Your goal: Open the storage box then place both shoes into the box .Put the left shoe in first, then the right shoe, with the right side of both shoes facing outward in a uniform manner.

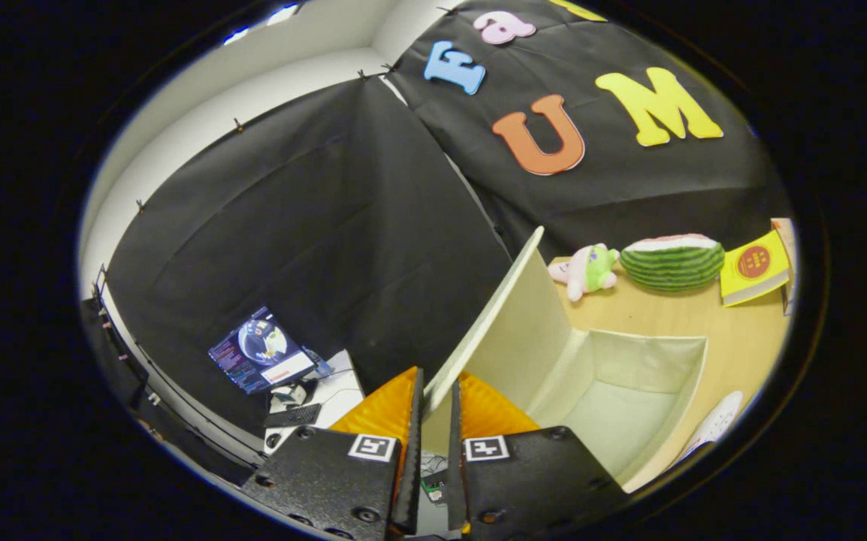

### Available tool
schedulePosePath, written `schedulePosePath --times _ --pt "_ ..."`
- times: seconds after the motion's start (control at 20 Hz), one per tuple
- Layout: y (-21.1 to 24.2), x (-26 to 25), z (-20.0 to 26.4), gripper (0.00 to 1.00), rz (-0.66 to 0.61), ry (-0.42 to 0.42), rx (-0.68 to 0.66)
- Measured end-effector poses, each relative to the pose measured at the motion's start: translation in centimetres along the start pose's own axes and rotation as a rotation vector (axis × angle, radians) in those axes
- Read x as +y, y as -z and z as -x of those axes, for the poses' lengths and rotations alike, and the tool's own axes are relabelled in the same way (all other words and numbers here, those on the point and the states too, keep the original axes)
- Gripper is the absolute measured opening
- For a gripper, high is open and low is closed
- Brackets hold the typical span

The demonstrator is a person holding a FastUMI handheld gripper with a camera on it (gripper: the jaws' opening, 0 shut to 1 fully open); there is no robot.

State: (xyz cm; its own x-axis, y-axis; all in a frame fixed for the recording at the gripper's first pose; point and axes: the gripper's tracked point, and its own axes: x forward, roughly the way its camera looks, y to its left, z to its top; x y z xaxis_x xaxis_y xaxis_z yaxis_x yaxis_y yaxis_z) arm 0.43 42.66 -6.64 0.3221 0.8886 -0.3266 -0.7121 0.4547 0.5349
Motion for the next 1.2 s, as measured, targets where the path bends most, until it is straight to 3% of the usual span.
schedulePosePath --times 0.15,0.35,0.75,1.2 --pt "-0.4 0.4 -1.5 0.24 0.046 0.014 -0.014" --pt "-2.1 0.1 -0.9 0.94 0.142 0.087 -0.099" --pt "-3.8 -3.6 3.1 0.95 0.229 0.256 -0.19" --pt "-1.7 -12.5 13.1 0.96 0.193 0.506 -0.131"
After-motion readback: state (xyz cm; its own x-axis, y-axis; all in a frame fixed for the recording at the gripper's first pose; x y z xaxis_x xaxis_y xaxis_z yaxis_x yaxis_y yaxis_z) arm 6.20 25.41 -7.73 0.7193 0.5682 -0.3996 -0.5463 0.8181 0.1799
